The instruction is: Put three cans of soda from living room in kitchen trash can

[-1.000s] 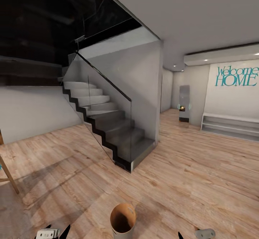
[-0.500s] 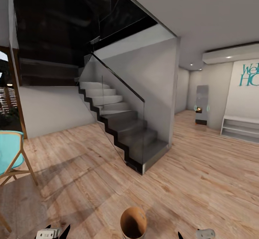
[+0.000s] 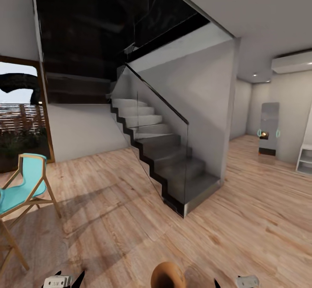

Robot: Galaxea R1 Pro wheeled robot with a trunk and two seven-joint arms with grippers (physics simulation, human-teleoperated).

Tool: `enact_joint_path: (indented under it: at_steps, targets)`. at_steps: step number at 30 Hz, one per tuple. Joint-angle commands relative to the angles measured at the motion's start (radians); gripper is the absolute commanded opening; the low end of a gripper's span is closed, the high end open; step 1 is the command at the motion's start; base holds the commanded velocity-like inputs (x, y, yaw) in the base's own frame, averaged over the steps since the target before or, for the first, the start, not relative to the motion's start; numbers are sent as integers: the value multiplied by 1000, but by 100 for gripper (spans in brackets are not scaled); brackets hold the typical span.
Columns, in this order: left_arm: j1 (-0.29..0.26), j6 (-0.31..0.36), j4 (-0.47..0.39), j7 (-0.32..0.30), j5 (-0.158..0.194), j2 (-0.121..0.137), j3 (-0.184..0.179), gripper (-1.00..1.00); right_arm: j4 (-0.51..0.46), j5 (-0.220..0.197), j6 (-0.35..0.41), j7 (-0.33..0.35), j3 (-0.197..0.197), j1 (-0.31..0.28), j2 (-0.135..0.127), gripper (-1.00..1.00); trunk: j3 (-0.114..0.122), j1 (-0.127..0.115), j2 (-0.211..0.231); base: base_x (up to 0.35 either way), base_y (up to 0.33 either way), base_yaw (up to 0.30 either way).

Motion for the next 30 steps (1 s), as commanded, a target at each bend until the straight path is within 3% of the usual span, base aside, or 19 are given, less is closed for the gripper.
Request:
enact_joint_path:
  at_steps: [1,21,30]
  targets:
    - [0,0,0,0,0,0,0,100,0,0,0,0,0,0,0,100,0,0,0,225,-169,249]
    - [-1,3,0,0,0,0,0,100,0,-1,0,0,0,0,0,100,0,0,0,236,-179,247]
    - [-2,13,-2,2,7,-1,0,100,0,-4,1,0,-1,0,0,100,0,0,0,229,-169,85]
